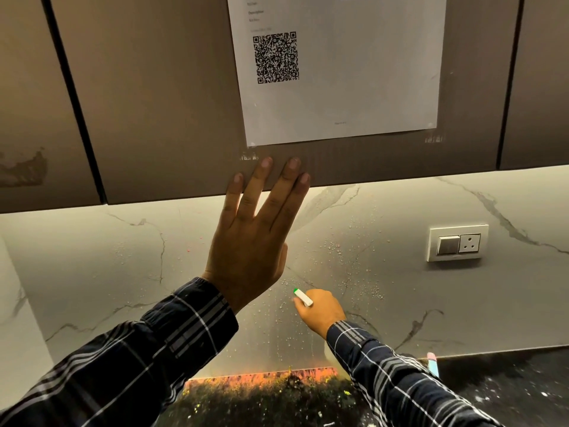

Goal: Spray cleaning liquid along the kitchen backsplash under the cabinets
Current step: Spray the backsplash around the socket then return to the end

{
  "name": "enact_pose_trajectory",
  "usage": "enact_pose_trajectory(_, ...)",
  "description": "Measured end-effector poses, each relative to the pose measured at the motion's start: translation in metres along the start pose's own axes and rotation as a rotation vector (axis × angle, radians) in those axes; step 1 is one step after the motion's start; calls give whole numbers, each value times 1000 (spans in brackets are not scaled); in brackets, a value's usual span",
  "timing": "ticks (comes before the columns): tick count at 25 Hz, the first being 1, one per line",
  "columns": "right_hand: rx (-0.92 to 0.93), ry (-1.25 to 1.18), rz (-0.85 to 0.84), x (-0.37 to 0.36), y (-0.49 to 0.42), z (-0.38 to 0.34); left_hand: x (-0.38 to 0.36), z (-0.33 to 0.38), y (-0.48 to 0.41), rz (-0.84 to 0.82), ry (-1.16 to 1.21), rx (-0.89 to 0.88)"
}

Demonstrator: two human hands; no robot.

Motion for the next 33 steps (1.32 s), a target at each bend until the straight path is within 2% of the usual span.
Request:
enact_pose_trajectory(5, -70, -82, 56, 4, 0, 6, -1, 1, 0, 1, 8, -4)
enact_pose_trajectory(7, -121, -230, 186, 23, 1, 8, 0, 1, 0, 3, 6, -2)
enact_pose_trajectory(9, -258, -422, 376, 50, -1, 22, 1, 2, 0, 0, 6, -1)
enact_pose_trajectory(12, -329, -473, 551, 82, -8, 41, 2, 3, 1, -3, 6, 4)
enact_pose_trajectory(17, -170, -335, 507, 89, -15, 34, 1, 3, 0, 4, 8, 20)
enact_pose_trajectory(22, -154, -377, 543, 108, -21, 27, 0, 3, 1, -7, 17, 9)
enact_pose_trajectory(29, -91, -264, 450, 125, -39, 8, 2, 2, 1, -2, 22, -4)
enact_pose_trajectory(31, -98, -306, 474, 130, -34, 9, 2, 2, 1, -4, 30, 1)
enact_pose_trajectory(33, -145, -370, 568, 149, -29, 10, 3, 3, 1, -4, 41, 1)
Point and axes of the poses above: each hand's wrist, its own y-axis away from the middle knuckle, its own x-axis out of the back of the hand, z = x × y, the point moved 5 cm from there along -y, towards the middle knuckle, and after that the axes turned 4 degrees about z, right-handed, at the moved point
